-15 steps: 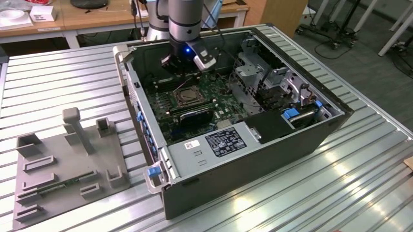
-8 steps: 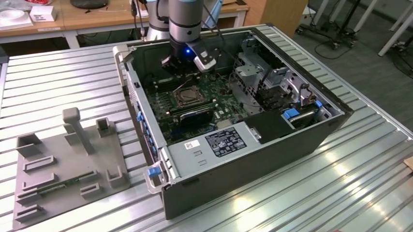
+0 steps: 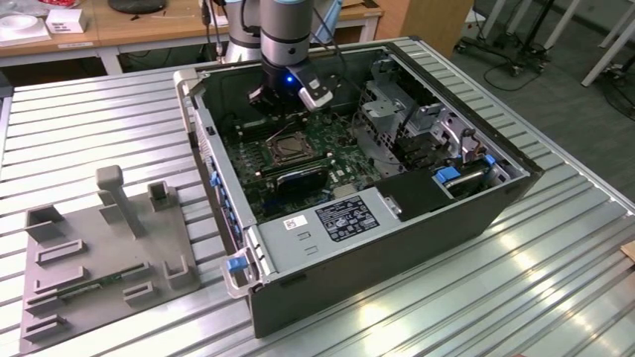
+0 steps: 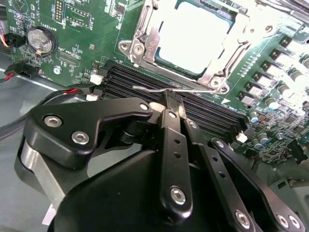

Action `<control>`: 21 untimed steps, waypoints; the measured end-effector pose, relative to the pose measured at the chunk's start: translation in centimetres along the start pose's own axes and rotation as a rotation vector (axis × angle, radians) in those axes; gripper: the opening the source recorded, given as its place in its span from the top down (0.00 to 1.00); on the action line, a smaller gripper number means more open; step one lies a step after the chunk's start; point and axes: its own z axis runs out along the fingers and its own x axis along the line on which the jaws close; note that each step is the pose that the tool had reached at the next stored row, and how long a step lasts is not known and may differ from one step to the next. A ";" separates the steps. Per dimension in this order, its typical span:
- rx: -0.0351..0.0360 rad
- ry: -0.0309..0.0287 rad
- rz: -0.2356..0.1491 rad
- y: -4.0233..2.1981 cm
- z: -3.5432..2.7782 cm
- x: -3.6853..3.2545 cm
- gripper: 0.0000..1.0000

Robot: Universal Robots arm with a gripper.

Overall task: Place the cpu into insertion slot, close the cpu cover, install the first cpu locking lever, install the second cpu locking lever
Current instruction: 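Install the first cpu locking lever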

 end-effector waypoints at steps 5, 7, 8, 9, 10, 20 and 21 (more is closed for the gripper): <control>0.0001 0.0000 0.000 -0.02 0.04 -0.03 0.89; 0.0002 0.0001 0.000 -0.04 0.09 -0.06 0.89; 0.0002 0.0001 0.000 -0.06 0.12 -0.07 0.89; 0.0002 0.0001 0.000 -0.07 0.15 -0.08 0.89; 0.0002 0.0001 0.000 -0.09 0.17 -0.10 0.89; 0.0004 0.0002 0.000 -0.28 0.42 -0.27 0.89; 0.0003 0.0001 0.000 -0.28 0.43 -0.27 0.89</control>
